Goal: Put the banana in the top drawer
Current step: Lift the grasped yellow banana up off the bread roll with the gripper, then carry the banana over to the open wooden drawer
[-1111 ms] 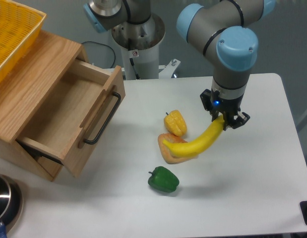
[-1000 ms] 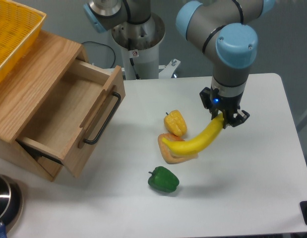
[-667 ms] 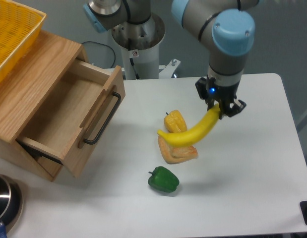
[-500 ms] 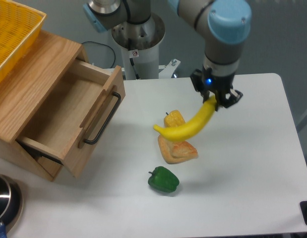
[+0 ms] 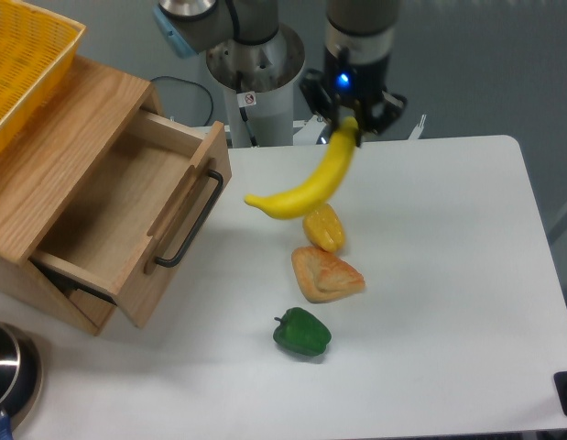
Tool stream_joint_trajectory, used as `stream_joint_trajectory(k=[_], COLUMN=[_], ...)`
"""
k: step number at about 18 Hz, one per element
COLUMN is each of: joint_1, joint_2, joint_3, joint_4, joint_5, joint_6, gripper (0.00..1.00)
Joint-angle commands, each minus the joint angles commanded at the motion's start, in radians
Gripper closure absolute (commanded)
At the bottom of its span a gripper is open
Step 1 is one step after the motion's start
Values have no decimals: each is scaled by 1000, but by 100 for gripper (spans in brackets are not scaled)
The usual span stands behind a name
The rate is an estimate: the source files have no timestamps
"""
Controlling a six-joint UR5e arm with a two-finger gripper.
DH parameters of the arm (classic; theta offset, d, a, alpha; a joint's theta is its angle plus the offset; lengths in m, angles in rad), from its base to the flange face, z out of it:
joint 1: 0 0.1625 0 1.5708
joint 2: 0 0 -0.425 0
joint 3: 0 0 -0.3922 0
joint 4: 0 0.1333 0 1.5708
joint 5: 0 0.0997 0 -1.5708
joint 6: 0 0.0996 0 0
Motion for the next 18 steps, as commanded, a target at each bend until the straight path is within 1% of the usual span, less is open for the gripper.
stream_joint_trajectory(k=[3, 5, 8, 10, 13, 18], joint_1=[-64, -100, -167, -196, -258, -307], joint_2=[12, 29, 57, 72, 75, 63], joint_3=[-3, -12, -35, -44, -49, -63], joint_4=[-20, -38, -51, -57, -80, -81], joint_5=[0, 2, 6, 6, 9, 9], joint_6=[-80, -101, -134, -154, -192, -233], gripper=[83, 83, 83, 83, 83, 83])
